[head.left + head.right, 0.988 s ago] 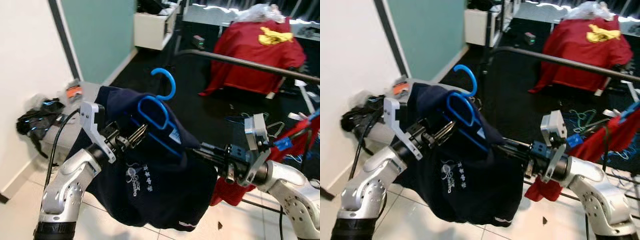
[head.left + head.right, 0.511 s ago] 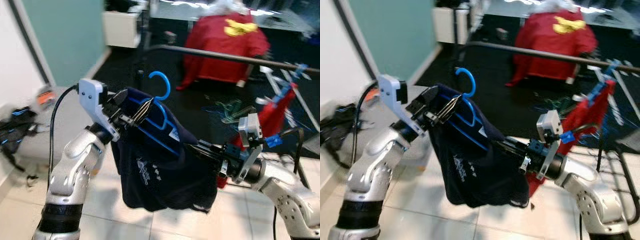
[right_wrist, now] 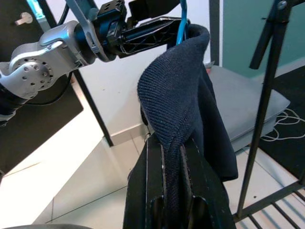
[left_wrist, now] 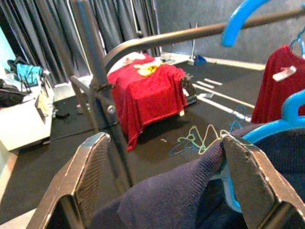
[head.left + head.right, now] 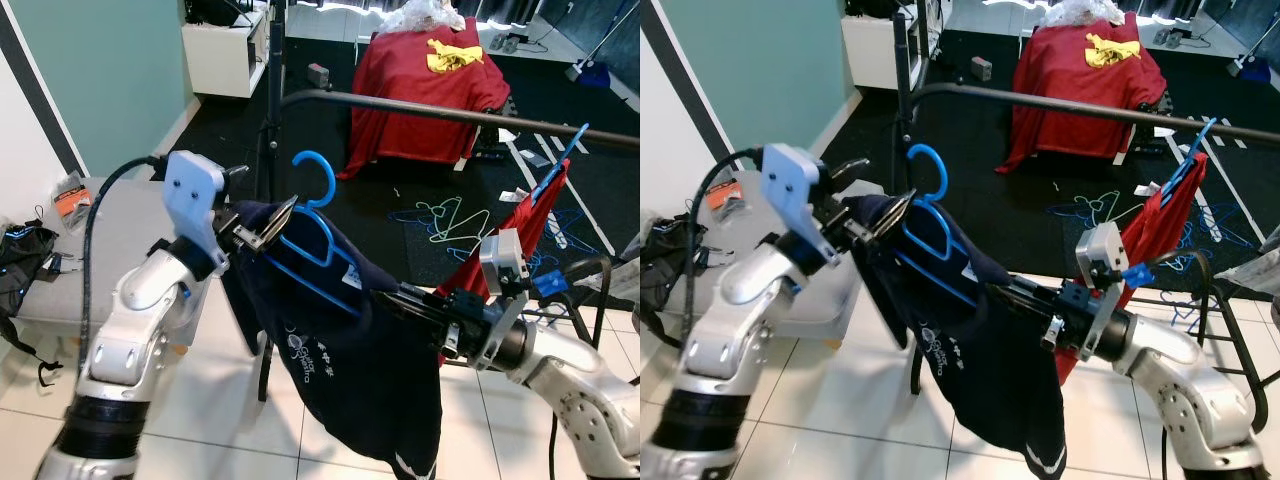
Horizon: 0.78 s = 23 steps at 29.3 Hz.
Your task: Hang hanger
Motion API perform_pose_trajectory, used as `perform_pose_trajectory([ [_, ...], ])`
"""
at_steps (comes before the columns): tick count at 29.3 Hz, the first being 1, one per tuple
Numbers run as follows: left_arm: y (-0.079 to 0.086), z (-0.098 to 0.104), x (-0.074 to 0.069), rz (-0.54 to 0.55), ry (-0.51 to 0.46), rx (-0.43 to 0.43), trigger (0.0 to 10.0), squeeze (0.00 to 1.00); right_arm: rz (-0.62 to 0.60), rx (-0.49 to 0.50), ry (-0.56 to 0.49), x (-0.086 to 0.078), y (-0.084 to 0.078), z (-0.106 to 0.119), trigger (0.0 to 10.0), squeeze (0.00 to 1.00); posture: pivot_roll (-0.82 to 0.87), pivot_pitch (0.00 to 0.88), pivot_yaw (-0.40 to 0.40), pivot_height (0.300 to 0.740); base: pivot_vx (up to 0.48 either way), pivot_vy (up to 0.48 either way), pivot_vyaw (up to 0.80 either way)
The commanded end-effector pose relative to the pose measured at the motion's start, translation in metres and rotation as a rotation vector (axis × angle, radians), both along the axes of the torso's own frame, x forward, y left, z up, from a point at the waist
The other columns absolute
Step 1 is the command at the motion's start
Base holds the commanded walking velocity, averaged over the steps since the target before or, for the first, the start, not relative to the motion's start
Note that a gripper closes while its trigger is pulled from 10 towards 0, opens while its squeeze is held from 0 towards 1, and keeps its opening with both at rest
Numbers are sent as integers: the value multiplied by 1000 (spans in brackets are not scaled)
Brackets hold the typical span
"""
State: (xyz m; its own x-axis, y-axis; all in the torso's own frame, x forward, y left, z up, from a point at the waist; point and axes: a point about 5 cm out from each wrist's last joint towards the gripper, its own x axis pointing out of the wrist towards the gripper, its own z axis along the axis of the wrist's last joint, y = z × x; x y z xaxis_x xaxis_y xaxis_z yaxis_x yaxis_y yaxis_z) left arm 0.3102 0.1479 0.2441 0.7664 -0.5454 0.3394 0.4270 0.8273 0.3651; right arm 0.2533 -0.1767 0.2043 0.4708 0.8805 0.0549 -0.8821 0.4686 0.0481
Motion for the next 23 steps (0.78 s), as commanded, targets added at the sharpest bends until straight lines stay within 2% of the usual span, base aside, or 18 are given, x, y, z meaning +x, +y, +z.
perform_pose_trajectory([
  [1,-1,-10,-2,-9,15,75,10000,0,50,30,-57,-6,1,14,0,0,29,150,-48,740,0,0,0],
  [9,4,-26,-7,-3,42,152,10000,0,60,24,-82,-9,-6,25,0,0,27,156,-48,740,0,0,0],
  [23,13,-36,-2,97,70,182,10000,0,49,15,-100,-8,-9,31,0,0,27,159,-49,740,0,0,0],
])
